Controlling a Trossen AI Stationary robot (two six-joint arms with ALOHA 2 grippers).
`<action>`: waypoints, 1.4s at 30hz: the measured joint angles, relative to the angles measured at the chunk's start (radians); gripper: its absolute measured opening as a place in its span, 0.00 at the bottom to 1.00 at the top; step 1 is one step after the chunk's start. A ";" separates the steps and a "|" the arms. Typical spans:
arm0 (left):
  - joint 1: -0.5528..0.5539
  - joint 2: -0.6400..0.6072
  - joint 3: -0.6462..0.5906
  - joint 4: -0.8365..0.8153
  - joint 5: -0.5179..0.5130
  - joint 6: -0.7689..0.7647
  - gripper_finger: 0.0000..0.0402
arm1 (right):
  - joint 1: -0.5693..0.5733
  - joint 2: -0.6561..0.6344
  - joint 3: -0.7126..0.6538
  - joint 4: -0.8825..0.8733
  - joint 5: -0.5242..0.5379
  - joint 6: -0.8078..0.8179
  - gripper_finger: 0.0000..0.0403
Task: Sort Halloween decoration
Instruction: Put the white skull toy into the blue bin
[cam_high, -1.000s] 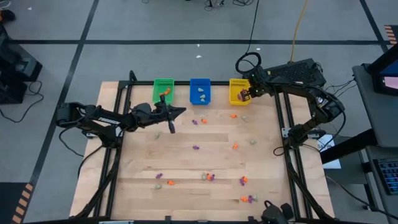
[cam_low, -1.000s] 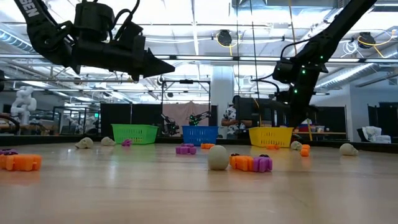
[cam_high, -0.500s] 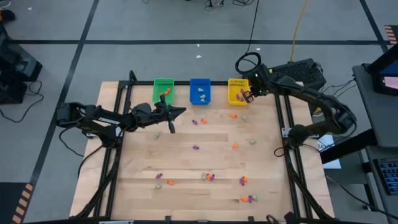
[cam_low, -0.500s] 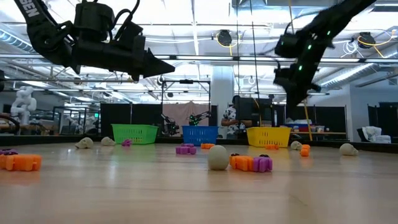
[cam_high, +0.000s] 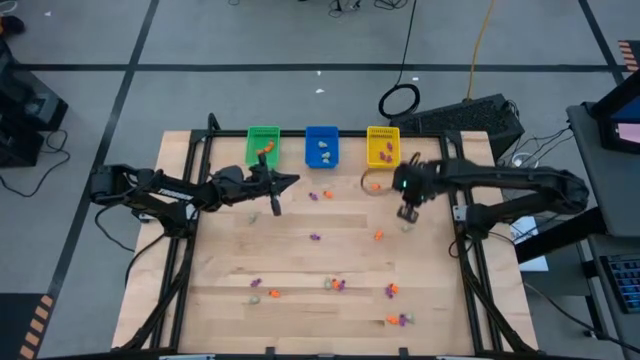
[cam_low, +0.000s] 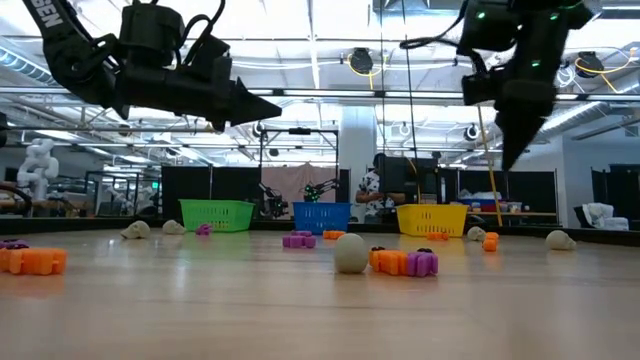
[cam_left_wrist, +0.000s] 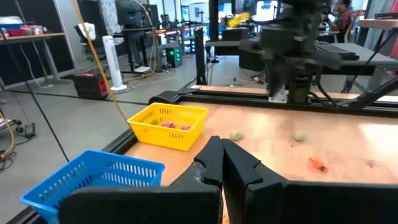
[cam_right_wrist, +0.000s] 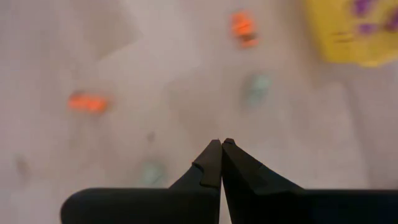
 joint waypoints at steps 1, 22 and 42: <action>0.000 0.000 0.000 -0.003 0.001 0.000 0.00 | 0.043 0.000 -0.010 0.000 0.000 0.000 0.00; 0.000 0.000 0.000 -0.051 0.003 0.000 0.00 | 0.310 0.271 -0.025 -0.010 -0.002 0.045 0.46; -0.001 0.000 0.000 -0.072 0.003 0.001 0.00 | 0.309 0.315 -0.148 0.168 -0.002 -0.080 0.44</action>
